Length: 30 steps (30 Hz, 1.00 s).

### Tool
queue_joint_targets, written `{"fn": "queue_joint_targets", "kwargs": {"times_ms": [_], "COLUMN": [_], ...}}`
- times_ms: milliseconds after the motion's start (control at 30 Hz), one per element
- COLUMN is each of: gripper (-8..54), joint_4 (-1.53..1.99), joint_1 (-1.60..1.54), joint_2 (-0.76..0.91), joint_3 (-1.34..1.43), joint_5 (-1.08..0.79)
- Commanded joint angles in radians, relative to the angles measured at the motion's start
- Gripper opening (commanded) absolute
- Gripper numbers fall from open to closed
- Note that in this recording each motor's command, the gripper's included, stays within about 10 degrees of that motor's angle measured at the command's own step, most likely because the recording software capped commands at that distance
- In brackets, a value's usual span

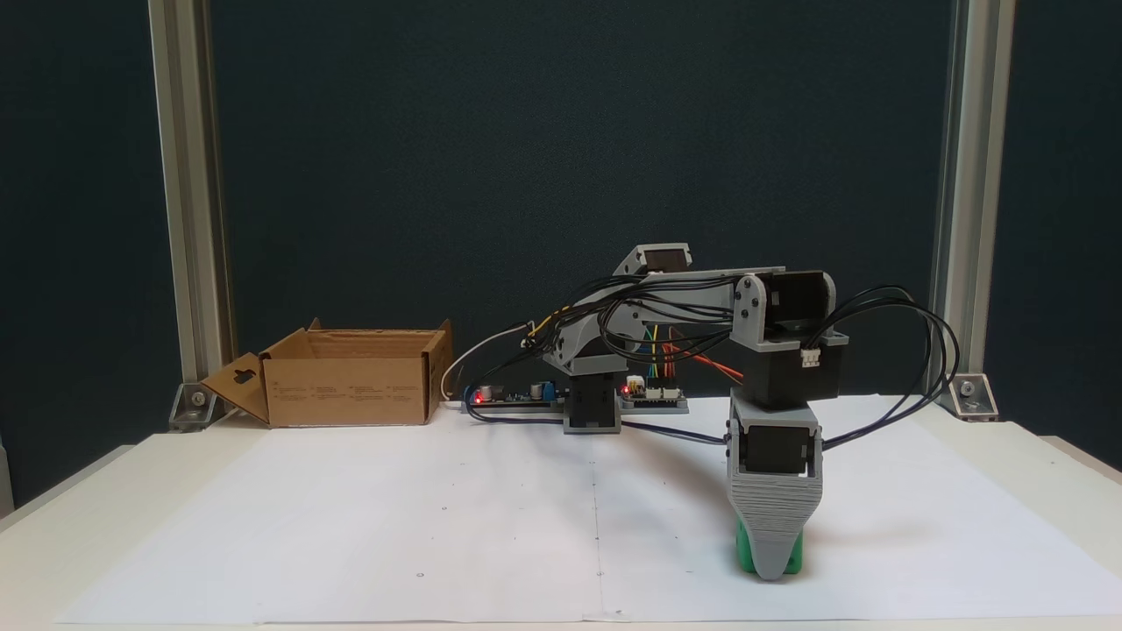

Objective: Grasp a green dice and put it in the bin.

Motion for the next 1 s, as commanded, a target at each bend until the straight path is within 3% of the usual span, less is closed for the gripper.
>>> {"fn": "queue_joint_targets", "kwargs": {"times_ms": [0,300,600,967], "gripper": [11.5,11.5,11.5,11.5], "joint_4": [0.002,0.089,0.207,-0.103], "joint_1": [0.008,0.014,0.021,0.364], "joint_2": [0.017,0.086,0.342,0.818], "joint_3": [-0.017,-0.018,-0.014,0.621], "joint_5": [0.066,0.066,0.066,-0.044]}}
